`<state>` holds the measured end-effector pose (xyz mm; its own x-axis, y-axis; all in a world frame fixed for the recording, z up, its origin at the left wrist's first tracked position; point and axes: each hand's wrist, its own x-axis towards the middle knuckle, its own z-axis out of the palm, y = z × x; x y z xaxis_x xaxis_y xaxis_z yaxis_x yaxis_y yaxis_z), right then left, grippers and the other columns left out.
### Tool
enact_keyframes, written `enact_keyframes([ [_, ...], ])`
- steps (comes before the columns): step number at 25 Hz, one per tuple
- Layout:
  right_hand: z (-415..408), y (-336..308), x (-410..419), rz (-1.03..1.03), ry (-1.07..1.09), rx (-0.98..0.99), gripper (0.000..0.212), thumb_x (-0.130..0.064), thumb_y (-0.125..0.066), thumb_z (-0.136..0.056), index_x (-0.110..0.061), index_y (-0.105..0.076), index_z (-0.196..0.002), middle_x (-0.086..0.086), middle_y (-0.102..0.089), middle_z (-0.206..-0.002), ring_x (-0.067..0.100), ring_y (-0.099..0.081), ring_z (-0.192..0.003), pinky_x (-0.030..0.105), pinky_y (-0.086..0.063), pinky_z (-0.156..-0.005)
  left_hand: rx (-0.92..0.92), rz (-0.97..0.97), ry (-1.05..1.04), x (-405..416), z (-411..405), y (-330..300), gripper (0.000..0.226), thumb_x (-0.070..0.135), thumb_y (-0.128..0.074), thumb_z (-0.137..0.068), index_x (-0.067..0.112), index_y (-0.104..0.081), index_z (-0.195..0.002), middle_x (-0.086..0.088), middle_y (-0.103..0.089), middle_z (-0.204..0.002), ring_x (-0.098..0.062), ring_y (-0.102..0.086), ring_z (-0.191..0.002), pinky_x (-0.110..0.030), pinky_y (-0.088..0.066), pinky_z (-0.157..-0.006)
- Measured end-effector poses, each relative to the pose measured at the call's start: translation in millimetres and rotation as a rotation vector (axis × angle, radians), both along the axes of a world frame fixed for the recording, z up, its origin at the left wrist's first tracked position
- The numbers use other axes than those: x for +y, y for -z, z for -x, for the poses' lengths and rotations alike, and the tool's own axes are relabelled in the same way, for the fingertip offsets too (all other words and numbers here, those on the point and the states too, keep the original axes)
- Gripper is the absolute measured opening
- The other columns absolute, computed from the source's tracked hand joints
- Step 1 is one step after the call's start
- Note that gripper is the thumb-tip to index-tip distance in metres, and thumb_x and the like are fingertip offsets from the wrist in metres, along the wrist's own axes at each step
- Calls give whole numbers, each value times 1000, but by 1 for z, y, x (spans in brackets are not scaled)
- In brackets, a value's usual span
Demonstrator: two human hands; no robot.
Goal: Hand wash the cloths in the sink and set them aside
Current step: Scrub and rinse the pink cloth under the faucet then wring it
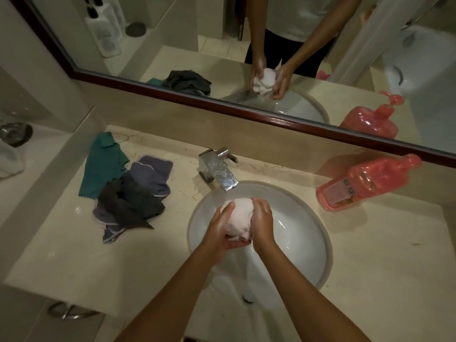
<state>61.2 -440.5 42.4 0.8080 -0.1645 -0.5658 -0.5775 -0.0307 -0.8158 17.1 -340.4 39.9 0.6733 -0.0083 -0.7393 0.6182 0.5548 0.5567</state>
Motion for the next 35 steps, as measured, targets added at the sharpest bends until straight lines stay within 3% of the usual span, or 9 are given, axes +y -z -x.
enact_keyframes([
  [5,-47,8,-6,203,-210,-171,31,-22,-42,-104,-19,-72,-96,5,-69,-114,22,-61,-109,39,-49,-95,-29,-8,-174,20,-18,30,32,37,-61,-98,26,-58,-128,-13,-62,-131,-38,-67,-110,-64,-54,-90],
  [9,-95,0,9,216,-321,-339,28,-23,-53,-103,-15,-70,-122,-2,-69,-124,7,-60,-110,12,-44,-88,-20,-2,-278,22,-29,46,38,39,-56,-101,26,-53,-136,-12,-55,-138,-39,-64,-113,-63,-54,-91],
  [11,-112,1,22,212,-375,-353,31,-21,-56,-102,-11,-68,-128,1,-70,-123,8,-62,-109,17,-46,-91,-7,-7,-311,21,-32,52,38,40,-55,-101,26,-54,-136,-13,-56,-138,-40,-64,-113,-61,-56,-88],
  [14,-122,11,33,198,-382,-391,28,-17,-61,-99,-12,-70,-124,5,-76,-106,8,-68,-92,25,-50,-84,10,-29,-321,22,-35,58,30,44,-54,-101,30,-61,-126,-12,-61,-134,-39,-66,-110,-54,-60,-80],
  [18,-127,22,31,197,-388,-452,24,-15,-62,-98,-15,-73,-120,1,-78,-85,-5,-55,-56,13,-40,-58,-23,-57,-325,23,-34,62,18,45,-54,-101,37,-68,-109,-9,-66,-126,-38,-70,-103,-53,-61,-73],
  [24,-143,27,28,41,-311,-336,20,-11,-60,-99,-9,-74,-114,4,-76,-81,17,-63,-71,15,-40,-56,-74,-37,-352,23,-32,65,38,46,-51,-101,26,-58,-133,-12,-62,-134,-39,-67,-110,-44,-60,-69],
  [27,-147,25,29,-22,-281,-281,21,-9,-60,-99,-3,-70,-117,-1,-74,-81,0,-63,-60,15,-43,-51,-87,-44,-353,22,-31,68,38,47,-49,-102,26,-58,-132,-15,-63,-132,-39,-68,-109,-44,-60,-69],
  [30,-140,24,28,-75,-218,-173,25,-18,-58,-102,-5,-65,-122,0,-73,-88,-1,-63,-60,17,-47,-51,-84,-50,-370,20,-29,67,33,49,-47,-102,31,-61,-126,-13,-65,-129,-39,-69,-107,-44,-60,-67],
  [35,-92,41,9,-15,-119,-33,35,-30,-46,-106,-7,-63,-126,5,-71,-107,15,-61,-86,30,-50,-78,-84,-71,-362,17,-30,65,36,52,-43,-103,32,-60,-128,-12,-67,-126,-35,-72,-101,-43,-60,-68],
])
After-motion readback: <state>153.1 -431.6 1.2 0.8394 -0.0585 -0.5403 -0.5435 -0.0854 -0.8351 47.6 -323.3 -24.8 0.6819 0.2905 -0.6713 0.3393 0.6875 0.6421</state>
